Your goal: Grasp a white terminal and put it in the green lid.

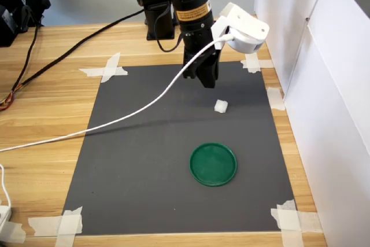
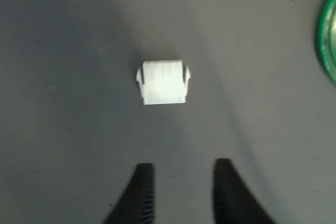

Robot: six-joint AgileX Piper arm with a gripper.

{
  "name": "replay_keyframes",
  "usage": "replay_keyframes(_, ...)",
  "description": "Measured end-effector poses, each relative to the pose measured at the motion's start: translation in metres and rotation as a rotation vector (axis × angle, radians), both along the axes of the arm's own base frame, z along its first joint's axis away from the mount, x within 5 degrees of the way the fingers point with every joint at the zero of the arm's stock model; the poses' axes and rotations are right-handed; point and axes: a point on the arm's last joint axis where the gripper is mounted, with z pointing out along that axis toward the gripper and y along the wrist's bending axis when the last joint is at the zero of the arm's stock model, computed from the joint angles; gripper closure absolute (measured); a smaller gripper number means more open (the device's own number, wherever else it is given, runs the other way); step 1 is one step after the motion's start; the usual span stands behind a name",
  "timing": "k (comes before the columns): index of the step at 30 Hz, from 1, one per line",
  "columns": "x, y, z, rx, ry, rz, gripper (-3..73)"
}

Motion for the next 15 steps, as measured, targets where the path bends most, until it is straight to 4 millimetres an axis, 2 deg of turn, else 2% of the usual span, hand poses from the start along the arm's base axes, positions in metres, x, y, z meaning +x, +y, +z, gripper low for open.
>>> replay_keyframes(4,0.0,0.001,0.0,0.002,0.0,-0.005,14.3)
replay_keyframes(7,-0.003,0.005,0.0,-0.014,0.004,0.022,3.2)
replay_keyframes(10,-0.009,0.013,-0.001,-0.024,0.023,0.054,-0.4)
replay_keyframes(15,-0.012,0.018,-0.001,-0.003,0.045,0.018,-1.3)
